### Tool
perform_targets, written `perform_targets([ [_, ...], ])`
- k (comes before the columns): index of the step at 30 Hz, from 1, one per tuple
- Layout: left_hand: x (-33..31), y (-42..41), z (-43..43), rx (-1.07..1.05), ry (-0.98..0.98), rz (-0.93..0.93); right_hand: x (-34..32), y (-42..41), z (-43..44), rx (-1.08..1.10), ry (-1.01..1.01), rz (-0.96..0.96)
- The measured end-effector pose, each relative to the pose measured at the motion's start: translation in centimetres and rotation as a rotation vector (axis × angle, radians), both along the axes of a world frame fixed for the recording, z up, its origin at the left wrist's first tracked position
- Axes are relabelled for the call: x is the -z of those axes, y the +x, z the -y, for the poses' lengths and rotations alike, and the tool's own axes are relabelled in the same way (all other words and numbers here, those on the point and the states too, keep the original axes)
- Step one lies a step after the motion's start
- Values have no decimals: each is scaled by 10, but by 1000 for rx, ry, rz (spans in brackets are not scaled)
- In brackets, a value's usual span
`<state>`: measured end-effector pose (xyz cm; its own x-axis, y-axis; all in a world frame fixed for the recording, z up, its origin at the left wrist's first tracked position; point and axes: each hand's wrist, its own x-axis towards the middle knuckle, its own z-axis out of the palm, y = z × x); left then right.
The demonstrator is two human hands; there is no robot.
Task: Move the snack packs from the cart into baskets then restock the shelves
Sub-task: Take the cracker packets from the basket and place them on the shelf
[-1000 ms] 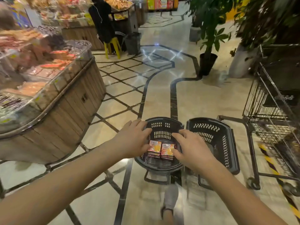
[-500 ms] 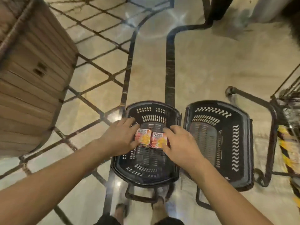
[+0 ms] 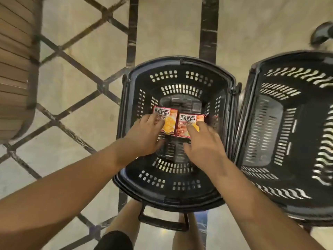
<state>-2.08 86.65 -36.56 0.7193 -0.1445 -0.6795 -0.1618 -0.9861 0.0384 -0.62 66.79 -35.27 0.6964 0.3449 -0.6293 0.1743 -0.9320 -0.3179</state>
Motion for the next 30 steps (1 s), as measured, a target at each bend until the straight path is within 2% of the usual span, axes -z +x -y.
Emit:
perform_targets([
  [5,70,15,-2,-15,-13,-36,70,11,-11,41,-38,8],
  [11,140,16,-14,-129,22,-113,136,16,-25,82,-109,-109],
  [18,193,18,-15,-681,-152,-155,169,8,-25,194,-117,-110],
  [24,207,33,2,-1103,-217,-21,189,5,-17,371,-127,-99],
  [26,204,35,5,-1192,-227,19,195,5,-14,472,-108,-112],
  [30,197,33,9,-1226,-271,42,209,10,-15,715,0,-180],
])
